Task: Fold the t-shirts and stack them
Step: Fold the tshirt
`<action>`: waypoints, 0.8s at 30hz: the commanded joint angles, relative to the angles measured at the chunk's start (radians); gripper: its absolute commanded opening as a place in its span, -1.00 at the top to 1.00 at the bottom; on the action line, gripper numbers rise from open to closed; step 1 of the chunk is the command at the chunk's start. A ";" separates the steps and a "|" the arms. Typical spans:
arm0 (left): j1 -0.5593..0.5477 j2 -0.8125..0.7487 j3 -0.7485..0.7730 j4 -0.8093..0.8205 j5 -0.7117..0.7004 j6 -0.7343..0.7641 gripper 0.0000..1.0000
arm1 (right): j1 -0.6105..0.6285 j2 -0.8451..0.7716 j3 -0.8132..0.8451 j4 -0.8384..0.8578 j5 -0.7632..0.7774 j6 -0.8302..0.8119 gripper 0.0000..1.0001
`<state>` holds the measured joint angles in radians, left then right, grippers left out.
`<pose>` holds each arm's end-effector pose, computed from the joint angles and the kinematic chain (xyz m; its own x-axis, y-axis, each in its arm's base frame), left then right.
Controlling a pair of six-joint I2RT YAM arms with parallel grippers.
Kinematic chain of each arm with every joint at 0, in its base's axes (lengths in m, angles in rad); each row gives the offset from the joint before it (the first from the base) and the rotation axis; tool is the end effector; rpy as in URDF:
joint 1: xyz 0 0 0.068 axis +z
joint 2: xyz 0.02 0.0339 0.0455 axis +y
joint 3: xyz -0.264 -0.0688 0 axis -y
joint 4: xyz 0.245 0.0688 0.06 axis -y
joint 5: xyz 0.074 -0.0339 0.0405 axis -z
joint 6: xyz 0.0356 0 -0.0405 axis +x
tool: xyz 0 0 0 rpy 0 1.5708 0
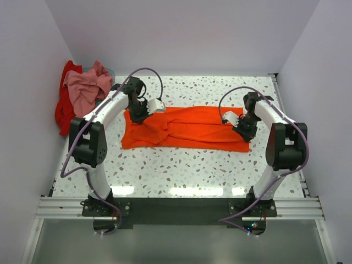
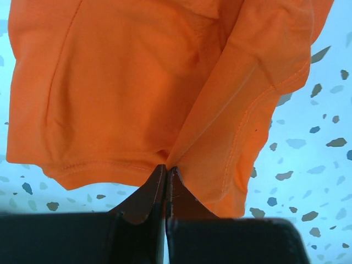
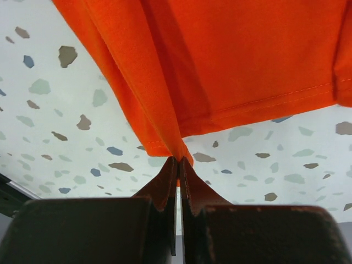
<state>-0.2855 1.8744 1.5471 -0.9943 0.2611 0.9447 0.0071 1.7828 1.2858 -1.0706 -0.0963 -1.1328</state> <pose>0.3591 -0.1150 0.2384 -0.2749 0.8966 -0.3472 0.9487 0.3115 0.0532 0.3198 0.0057 0.1981 -0.4174 -0.9044 -0.0884 -0.9087 0.4157 0.0379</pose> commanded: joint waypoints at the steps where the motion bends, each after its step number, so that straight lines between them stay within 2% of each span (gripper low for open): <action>1: 0.026 0.028 0.074 -0.033 0.009 0.052 1.00 | -0.006 0.030 0.087 -0.023 -0.003 0.011 1.00; 9: 0.034 0.097 0.130 -0.012 0.021 0.046 1.00 | -0.033 0.134 0.194 -0.038 0.009 0.018 1.00; 24: 0.020 0.207 0.219 -0.012 0.013 0.075 1.00 | -0.033 0.202 0.231 0.003 0.029 0.053 1.00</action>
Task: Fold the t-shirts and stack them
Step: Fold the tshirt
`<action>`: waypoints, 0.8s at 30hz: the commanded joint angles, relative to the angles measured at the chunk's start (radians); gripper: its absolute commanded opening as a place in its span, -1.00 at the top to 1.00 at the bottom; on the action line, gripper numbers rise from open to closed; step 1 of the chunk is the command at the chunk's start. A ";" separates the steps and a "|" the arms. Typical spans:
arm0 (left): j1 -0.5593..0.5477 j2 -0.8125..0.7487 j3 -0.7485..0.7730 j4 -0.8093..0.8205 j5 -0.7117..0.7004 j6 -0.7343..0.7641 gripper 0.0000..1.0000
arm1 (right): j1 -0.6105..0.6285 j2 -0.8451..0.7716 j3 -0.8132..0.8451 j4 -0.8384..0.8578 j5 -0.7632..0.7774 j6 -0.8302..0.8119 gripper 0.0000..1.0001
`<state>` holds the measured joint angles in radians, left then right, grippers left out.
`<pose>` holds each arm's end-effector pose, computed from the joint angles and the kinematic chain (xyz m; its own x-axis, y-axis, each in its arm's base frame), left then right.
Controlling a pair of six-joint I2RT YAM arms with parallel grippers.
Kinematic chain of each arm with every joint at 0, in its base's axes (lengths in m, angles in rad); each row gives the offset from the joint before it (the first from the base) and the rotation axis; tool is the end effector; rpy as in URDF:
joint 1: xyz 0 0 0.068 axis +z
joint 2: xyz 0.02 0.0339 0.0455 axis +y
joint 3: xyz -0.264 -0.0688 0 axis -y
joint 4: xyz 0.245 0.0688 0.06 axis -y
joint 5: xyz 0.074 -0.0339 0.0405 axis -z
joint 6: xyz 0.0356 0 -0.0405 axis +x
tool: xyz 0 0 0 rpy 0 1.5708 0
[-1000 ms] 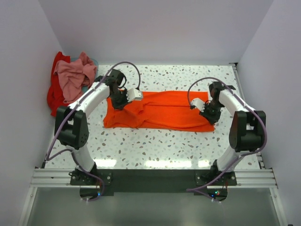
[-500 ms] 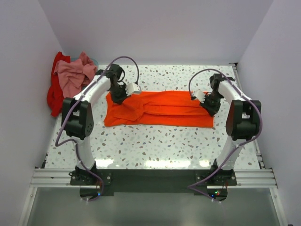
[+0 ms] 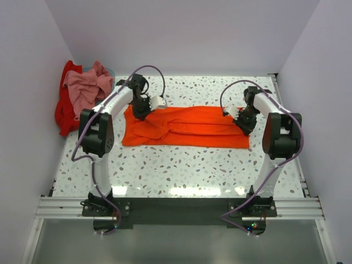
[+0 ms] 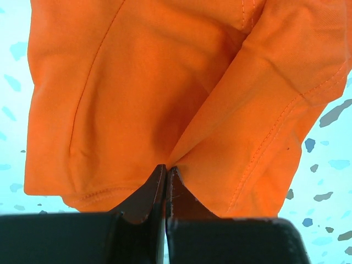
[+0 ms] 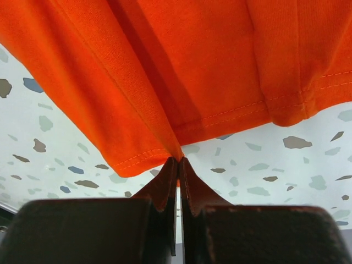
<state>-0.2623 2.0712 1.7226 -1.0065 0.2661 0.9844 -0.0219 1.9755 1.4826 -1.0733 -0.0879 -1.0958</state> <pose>0.4038 -0.1181 0.2120 -0.2684 0.9041 -0.3324 0.9543 0.2966 0.0361 0.3687 -0.0049 0.1836 -0.4763 -0.8756 -0.0802 -0.8793 0.4749 0.0361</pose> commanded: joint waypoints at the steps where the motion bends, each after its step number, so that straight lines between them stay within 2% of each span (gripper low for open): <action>1: -0.005 0.012 0.045 0.002 0.004 0.037 1.00 | -0.004 0.016 0.036 0.006 0.019 0.017 1.00; 12: -0.011 0.026 0.009 0.066 -0.062 0.079 1.00 | -0.004 0.029 0.024 0.048 0.054 0.034 1.00; 14: -0.011 0.021 0.011 0.077 -0.058 0.059 0.94 | -0.004 0.036 0.027 0.058 0.066 0.054 0.98; 15: -0.009 0.018 0.023 0.080 -0.053 0.047 0.85 | -0.004 0.036 0.028 0.059 0.068 0.065 0.76; 16: 0.001 0.009 0.029 0.085 -0.038 0.012 0.56 | -0.004 0.033 0.034 0.052 0.068 0.079 0.55; 17: 0.009 0.003 0.047 0.068 -0.024 -0.006 0.43 | -0.004 0.013 0.036 0.050 0.070 0.089 0.20; 19: 0.041 -0.025 0.061 0.045 0.022 -0.061 0.15 | -0.006 -0.015 0.045 0.036 0.048 0.121 0.06; 21: 0.069 -0.055 0.052 0.014 0.060 -0.098 0.05 | -0.018 -0.055 0.062 -0.010 0.024 0.154 -0.10; 24: 0.130 -0.129 -0.024 -0.023 0.134 -0.156 -0.08 | -0.048 -0.081 0.097 -0.105 -0.048 0.230 -0.14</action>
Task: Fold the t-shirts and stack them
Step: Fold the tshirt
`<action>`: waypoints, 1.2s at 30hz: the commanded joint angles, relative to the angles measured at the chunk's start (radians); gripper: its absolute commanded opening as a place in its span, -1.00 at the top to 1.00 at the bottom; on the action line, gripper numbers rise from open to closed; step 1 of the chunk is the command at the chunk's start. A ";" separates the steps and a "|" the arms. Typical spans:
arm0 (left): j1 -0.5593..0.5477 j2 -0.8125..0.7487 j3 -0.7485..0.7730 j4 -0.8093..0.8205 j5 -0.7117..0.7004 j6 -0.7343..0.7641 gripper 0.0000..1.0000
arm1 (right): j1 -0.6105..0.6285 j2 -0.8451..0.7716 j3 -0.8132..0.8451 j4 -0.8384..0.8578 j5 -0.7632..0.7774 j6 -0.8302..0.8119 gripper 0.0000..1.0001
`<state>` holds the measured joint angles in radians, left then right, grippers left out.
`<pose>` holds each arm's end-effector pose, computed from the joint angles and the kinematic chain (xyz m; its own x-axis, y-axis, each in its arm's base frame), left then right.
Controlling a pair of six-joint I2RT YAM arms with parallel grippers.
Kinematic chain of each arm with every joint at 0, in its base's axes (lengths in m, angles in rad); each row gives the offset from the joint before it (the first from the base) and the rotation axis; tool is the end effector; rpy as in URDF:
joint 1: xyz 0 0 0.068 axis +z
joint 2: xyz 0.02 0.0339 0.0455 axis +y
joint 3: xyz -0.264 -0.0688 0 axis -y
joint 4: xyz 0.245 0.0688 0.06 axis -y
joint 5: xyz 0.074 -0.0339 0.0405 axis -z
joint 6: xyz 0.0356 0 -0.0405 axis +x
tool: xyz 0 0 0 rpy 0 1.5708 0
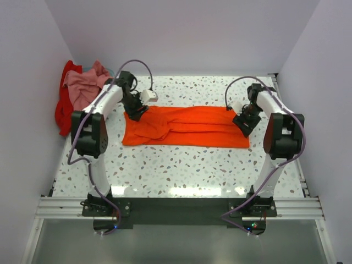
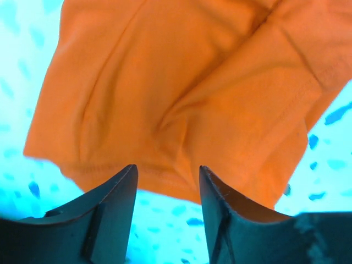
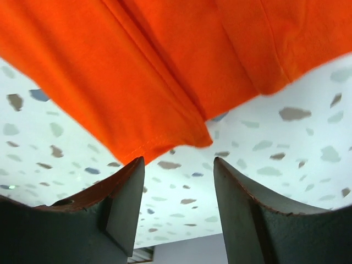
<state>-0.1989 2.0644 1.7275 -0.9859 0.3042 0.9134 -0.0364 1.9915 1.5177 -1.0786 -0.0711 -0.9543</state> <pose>0.4122 -0.0940 0.2170 -0.3744 0.8459 -0.3798 0.9115 0.4110 0.0169 0.3751 -0.0111 0.1866 -0.6063 -0.7923 -0.0686 -0.7950 0.6061 0.0261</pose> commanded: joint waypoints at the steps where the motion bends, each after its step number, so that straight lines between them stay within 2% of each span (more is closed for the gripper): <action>1: 0.091 -0.159 -0.060 -0.048 0.120 -0.102 -0.11 | -0.043 -0.108 0.064 -0.121 -0.085 0.127 -0.14; 5: 0.142 -0.233 -0.254 -0.004 0.154 -0.145 -0.16 | -0.088 -0.106 0.027 -0.187 -0.153 0.216 -0.09; 7: 0.161 -0.243 -0.279 0.000 0.176 -0.168 -0.19 | -0.108 -0.103 -0.003 -0.188 -0.165 0.251 -0.08; 9: 0.173 -0.247 -0.307 0.012 0.181 -0.192 -0.34 | -0.114 -0.097 -0.024 -0.175 -0.164 0.275 -0.07; 16: 0.184 -0.231 -0.361 0.055 0.148 -0.212 -0.41 | -0.114 -0.042 -0.062 -0.100 -0.131 0.371 -0.07; 24: 0.190 -0.225 -0.401 0.075 0.122 -0.228 -0.41 | -0.117 0.015 -0.082 -0.083 -0.131 0.397 -0.05; 32: 0.188 -0.202 -0.410 0.064 0.157 -0.234 -0.31 | -0.117 0.026 -0.068 -0.083 -0.156 0.394 0.31; 36: 0.190 -0.178 -0.404 0.056 0.182 -0.234 -0.19 | -0.117 0.030 -0.064 -0.078 -0.157 0.400 0.29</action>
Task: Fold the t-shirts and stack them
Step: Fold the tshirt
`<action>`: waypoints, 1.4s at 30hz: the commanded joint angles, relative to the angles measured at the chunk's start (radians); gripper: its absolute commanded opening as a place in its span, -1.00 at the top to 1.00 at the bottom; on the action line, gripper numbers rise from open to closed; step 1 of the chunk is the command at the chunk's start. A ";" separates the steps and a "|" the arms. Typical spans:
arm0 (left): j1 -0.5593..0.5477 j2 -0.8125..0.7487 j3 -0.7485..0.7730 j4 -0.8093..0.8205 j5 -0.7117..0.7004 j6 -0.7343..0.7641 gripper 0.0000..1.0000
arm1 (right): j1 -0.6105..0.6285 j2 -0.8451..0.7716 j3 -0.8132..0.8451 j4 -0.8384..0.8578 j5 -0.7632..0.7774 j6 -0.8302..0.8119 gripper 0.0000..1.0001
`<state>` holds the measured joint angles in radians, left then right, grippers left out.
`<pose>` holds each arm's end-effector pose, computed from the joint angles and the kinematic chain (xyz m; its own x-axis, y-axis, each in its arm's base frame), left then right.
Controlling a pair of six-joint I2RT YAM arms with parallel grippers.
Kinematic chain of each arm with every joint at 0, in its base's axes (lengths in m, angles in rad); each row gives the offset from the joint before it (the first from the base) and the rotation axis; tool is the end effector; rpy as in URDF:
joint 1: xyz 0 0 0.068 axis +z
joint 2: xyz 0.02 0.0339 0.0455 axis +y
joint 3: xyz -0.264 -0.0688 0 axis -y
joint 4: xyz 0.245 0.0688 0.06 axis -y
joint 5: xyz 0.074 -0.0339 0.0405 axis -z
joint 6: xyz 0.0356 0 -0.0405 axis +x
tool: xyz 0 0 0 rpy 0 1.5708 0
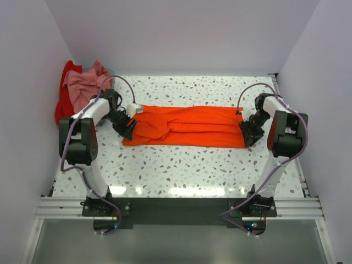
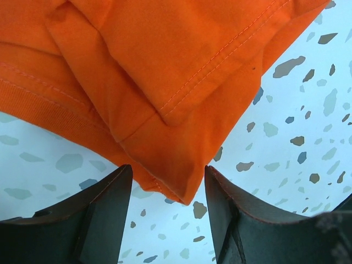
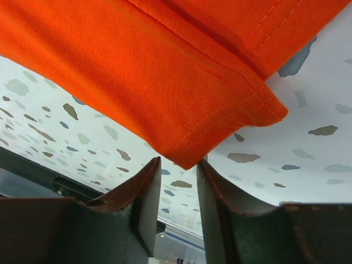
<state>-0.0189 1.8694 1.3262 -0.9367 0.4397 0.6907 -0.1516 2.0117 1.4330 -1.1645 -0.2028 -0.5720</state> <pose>0.3477 -0.0217 0.1848 -0.7320 0.5904 -0.3400 0.6773 0.6848 -0.2689 0.3490 -0.0461 0.1612 -0.9174 -0.3962 0.0368 -0.3741 0.8903 0.2597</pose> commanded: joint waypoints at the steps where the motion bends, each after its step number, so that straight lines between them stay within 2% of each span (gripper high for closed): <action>1: 0.010 0.023 -0.001 0.003 0.048 -0.010 -0.18 | -0.002 0.012 0.021 0.012 -0.024 0.020 0.23; 6: 0.010 0.040 0.004 0.001 0.062 -0.013 -0.16 | -0.002 0.019 0.026 0.026 -0.023 0.032 0.24; 9: 0.010 0.046 0.004 0.004 0.070 -0.017 -0.12 | -0.002 0.030 0.033 0.026 -0.027 0.037 0.42; 10: 0.010 0.048 0.004 0.004 0.073 -0.017 -0.08 | -0.002 0.032 0.035 0.026 -0.027 0.037 0.64; 13: 0.010 0.051 0.004 -0.002 0.077 -0.017 0.18 | -0.003 0.032 0.043 0.020 -0.023 0.031 1.00; 17: 0.010 0.043 0.025 -0.028 0.074 -0.014 0.66 | -0.009 0.022 0.047 0.002 -0.001 0.006 1.00; 20: 0.016 0.040 0.063 -0.073 0.053 -0.014 0.89 | -0.014 0.007 0.052 -0.024 0.041 -0.028 1.00; 23: 0.019 0.037 0.108 -0.135 0.022 -0.003 1.00 | -0.022 -0.016 0.046 -0.029 0.095 -0.077 1.00; 29: 0.019 0.072 0.119 -0.166 -0.033 -0.005 1.00 | -0.022 0.011 0.012 -0.001 0.174 -0.129 1.00; 33: 0.014 0.074 0.024 -0.097 -0.050 -0.019 1.00 | -0.020 0.022 -0.023 0.029 0.183 -0.126 1.00; 36: 0.013 0.068 -0.019 -0.039 -0.061 -0.054 0.85 | -0.020 0.016 -0.046 0.045 0.194 -0.127 1.00; 38: 0.013 0.065 -0.022 -0.027 -0.052 -0.071 0.49 | -0.022 0.009 -0.042 0.031 0.183 -0.127 0.75; 39: 0.014 0.060 -0.019 -0.021 -0.045 -0.072 0.43 | -0.022 -0.011 -0.034 0.016 0.166 -0.127 0.44; 42: 0.019 -0.002 -0.004 -0.019 0.019 -0.071 0.23 | -0.022 -0.091 0.009 -0.040 0.111 -0.115 0.17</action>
<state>-0.0128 1.9347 1.3056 -1.0016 0.4160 0.6357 -0.1646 2.0277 1.3998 -1.1687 -0.0708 -0.6788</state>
